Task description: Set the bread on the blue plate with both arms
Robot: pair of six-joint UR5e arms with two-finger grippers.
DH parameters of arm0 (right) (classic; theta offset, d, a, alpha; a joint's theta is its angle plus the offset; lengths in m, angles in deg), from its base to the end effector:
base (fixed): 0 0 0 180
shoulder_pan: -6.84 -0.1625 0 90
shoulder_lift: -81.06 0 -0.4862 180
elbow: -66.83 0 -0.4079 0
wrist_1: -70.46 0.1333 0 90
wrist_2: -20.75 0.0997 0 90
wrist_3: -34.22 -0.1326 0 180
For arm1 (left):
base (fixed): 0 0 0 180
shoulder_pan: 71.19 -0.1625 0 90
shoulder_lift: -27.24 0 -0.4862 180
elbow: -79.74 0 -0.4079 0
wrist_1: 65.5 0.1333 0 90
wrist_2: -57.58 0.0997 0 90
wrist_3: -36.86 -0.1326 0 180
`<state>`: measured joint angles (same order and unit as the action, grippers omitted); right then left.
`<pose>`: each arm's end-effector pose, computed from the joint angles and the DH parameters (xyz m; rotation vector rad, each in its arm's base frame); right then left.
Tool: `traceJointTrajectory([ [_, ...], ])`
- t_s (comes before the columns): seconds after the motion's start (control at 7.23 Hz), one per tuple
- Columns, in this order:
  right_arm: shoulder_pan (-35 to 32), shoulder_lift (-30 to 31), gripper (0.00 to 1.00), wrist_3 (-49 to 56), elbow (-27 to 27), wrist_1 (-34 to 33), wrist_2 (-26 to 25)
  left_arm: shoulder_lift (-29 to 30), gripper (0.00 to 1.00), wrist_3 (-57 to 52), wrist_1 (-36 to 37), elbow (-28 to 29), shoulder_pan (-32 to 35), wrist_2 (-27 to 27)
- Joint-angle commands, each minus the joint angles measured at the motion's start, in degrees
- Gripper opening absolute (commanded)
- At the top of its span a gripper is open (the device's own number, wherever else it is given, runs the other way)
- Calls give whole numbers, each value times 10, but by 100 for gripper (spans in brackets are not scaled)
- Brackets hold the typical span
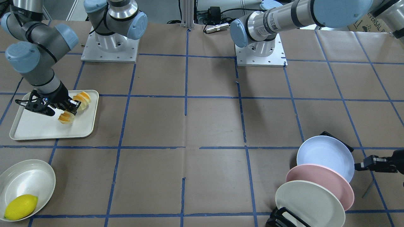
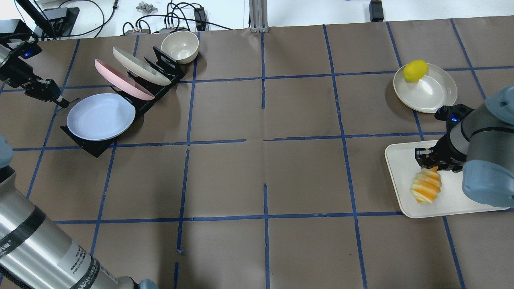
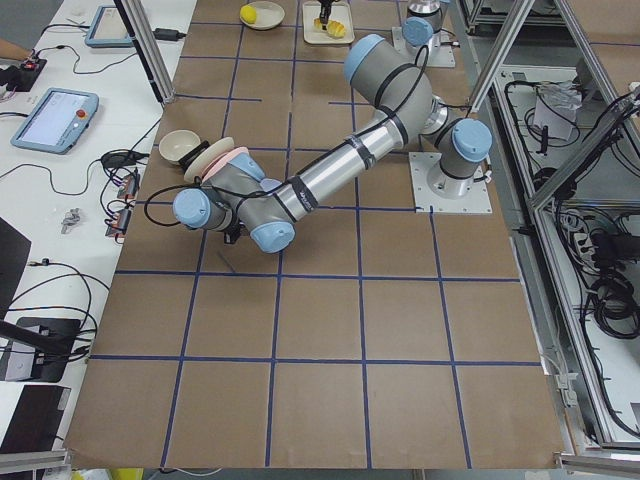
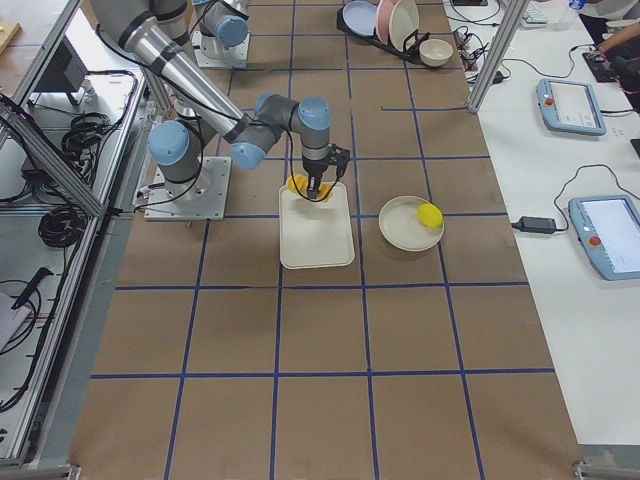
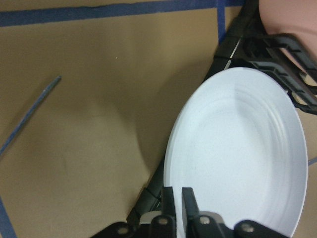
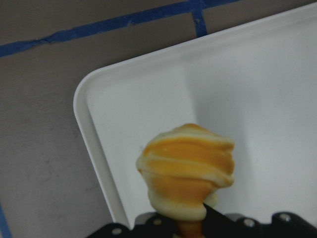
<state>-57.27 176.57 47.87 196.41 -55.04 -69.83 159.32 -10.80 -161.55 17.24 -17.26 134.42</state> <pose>-0.0534 -0.4122 0.2879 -0.3332 -3.1056 0.0313 0.3203 -0.7174 0.2647 -0.2185 -2.7200 -0.1598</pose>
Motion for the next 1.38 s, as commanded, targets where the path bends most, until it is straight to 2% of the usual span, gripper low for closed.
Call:
traceJointTrajectory([
  [0.0, -2, 124, 3, 17, -83, 220, 13, 6, 21, 5, 0, 5, -2, 4],
  [0.14, -15, 139, 3, 28, -141, 282, 47, 12, 47, 37, 2, -1, 0, -2],
  [0.41, -130, 134, 4, 12, -222, 310, 37, 19, 69, 60, 2, -3, 5, -6],
  [0.55, -174, 127, 4, -35, -238, 310, 36, 38, 69, 61, 2, -2, 5, -4],
  [0.69, -207, 106, 4, -40, -267, 306, 10, 47, 66, 61, 2, -1, 5, -4],
  [0.83, -252, 67, 4, -39, -330, 317, -37, 45, 41, 62, 2, 4, 6, 1],
  [0.97, -309, 11, 4, -50, -405, 354, -77, 42, 22, 63, 1, 6, 6, 1],
  [1.11, -361, -34, 4, -122, -468, 400, -73, 41, 18, 62, 0, 6, 6, 1],
  [1.24, -397, -69, 4, -169, -492, 409, -53, 41, 15, 61, 0, 5, 6, 1],
])
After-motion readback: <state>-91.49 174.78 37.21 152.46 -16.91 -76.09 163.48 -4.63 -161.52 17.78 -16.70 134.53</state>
